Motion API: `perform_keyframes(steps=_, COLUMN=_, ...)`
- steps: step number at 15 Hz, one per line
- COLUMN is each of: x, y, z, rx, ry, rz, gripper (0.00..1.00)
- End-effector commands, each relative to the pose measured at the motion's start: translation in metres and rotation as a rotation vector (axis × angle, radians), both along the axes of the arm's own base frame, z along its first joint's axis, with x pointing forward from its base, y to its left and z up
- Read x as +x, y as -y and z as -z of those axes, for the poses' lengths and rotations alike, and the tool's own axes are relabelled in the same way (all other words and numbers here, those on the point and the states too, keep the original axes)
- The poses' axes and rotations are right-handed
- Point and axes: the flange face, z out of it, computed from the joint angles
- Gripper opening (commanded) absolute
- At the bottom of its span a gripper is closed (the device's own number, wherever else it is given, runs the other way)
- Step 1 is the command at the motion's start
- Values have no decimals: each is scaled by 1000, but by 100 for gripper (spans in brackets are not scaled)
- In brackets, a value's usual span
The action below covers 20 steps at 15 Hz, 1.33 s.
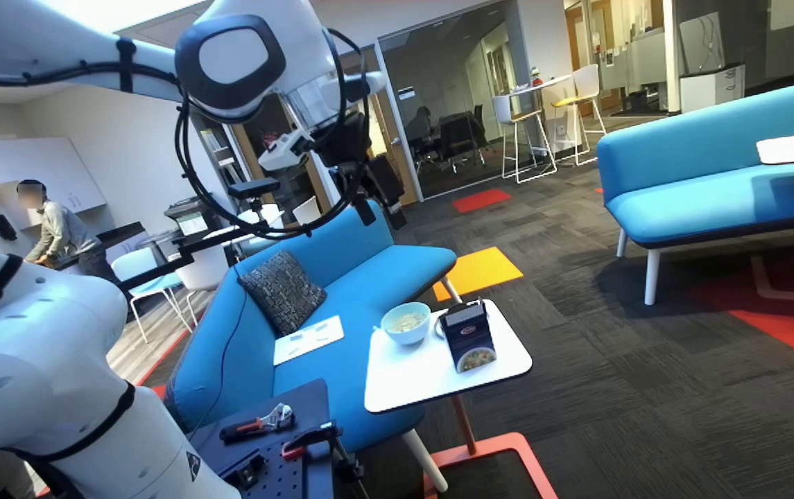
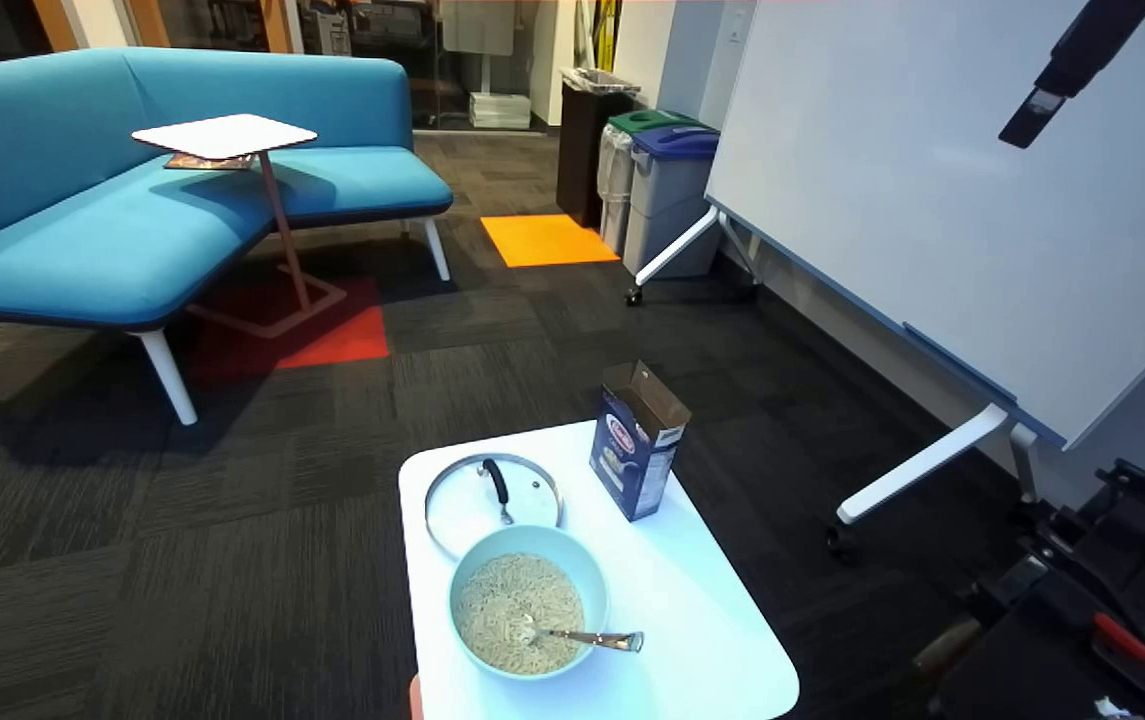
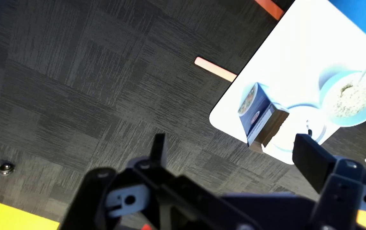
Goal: Remove the spoon from the bowl.
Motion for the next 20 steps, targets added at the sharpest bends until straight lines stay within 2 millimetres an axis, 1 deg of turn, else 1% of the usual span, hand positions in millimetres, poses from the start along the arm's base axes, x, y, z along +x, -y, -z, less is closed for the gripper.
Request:
perform_keyframes(steps=1, x=1, y=-70, z=38, rx=-87, ry=-109, rz=-84, gripper=100)
perform_keyframes(steps=2, x=1, y=-89, z=50, rx=-106, ry=-137, rz=-100, gripper=100)
perform_keyframes(steps=3, x=0, y=-112, z=65, rx=-131, ry=-173, rz=-103, gripper=100)
perform_keyframes(steps=5, x=0, y=-147, z=90, rx=-171, ry=-226, rz=-94, gripper=100)
perform_keyframes(steps=6, x=1, y=-158, z=101, rx=-183, ry=-250, rz=-91, gripper=100)
perform_keyframes(steps=7, x=4, y=-167, z=106, rx=-177, ry=-271, rz=-91, gripper=100)
perform_keyframes(steps=8, x=3, y=-173, z=105, rx=-171, ry=-290, rz=-113, gripper=100)
perform_keyframes(steps=9, x=-9, y=-162, z=106, rx=-166, ry=-242, rz=-115, gripper=100)
perform_keyframes(steps=11, x=-1, y=-172, z=112, rx=-165, ry=-272, rz=-124, gripper=100)
perform_keyframes(steps=13, x=3, y=-173, z=112, rx=-163, ry=-277, rz=-122, gripper=100)
perform_keyframes(steps=14, x=4, y=-170, z=119, rx=-121, ry=-287, rz=-113, gripper=100)
perform_keyframes(steps=16, x=8, y=-179, z=145, rx=-28, ry=-318, rz=-117, gripper=100)
perform_keyframes(steps=18, x=15, y=-191, z=176, rx=50, ry=-306, rz=-93, gripper=100)
perform_keyframes(steps=20, x=18, y=-206, z=212, rx=107, ry=-302, rz=-95, gripper=100)
